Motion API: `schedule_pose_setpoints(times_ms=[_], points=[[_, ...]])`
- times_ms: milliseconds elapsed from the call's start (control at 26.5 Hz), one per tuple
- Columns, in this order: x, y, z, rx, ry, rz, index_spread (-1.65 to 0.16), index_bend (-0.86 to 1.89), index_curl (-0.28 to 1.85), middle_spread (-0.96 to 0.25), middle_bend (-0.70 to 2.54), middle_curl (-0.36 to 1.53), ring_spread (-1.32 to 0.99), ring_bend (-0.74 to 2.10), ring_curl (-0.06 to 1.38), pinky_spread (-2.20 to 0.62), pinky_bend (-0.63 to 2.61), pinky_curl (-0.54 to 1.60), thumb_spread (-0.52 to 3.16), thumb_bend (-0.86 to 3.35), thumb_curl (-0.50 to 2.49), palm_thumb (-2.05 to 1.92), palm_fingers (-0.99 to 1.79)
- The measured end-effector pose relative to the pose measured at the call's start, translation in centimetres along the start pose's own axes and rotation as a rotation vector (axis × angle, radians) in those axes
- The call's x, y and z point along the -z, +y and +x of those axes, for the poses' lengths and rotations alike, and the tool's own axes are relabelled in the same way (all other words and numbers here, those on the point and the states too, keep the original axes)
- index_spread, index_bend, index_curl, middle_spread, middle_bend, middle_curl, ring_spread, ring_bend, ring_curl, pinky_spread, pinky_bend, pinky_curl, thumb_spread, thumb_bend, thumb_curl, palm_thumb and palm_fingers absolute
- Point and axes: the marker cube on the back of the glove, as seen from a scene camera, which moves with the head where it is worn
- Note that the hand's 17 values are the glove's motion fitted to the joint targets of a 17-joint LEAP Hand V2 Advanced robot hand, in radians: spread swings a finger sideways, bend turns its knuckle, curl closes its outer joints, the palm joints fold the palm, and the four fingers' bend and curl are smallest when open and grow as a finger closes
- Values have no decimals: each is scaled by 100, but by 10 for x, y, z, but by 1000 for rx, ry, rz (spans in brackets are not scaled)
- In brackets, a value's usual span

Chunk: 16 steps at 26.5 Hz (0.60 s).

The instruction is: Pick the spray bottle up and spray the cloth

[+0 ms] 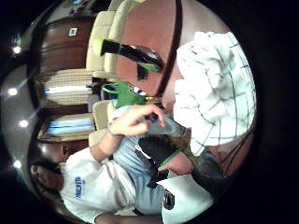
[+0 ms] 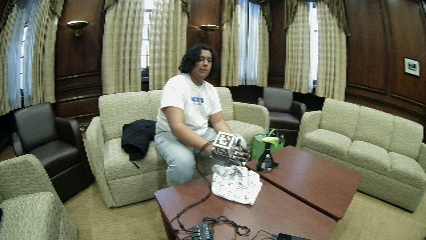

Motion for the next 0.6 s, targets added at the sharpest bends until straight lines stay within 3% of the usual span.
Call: schedule_pose_setpoints(times_ms=[302, 604], points=[[38, 34, 34, -4, 227, 7, -46, 14, 24, -17, 19, 32, -14, 32, 30, 20, 48, 35, 81, -4, 40, 43, 0], [44, 47, 34, 29, 220, 37, -46, 14, 24, -17, 19, 32, -14, 32, 30, 20, 49, 35, 83, -4, 38, 42, 1]])
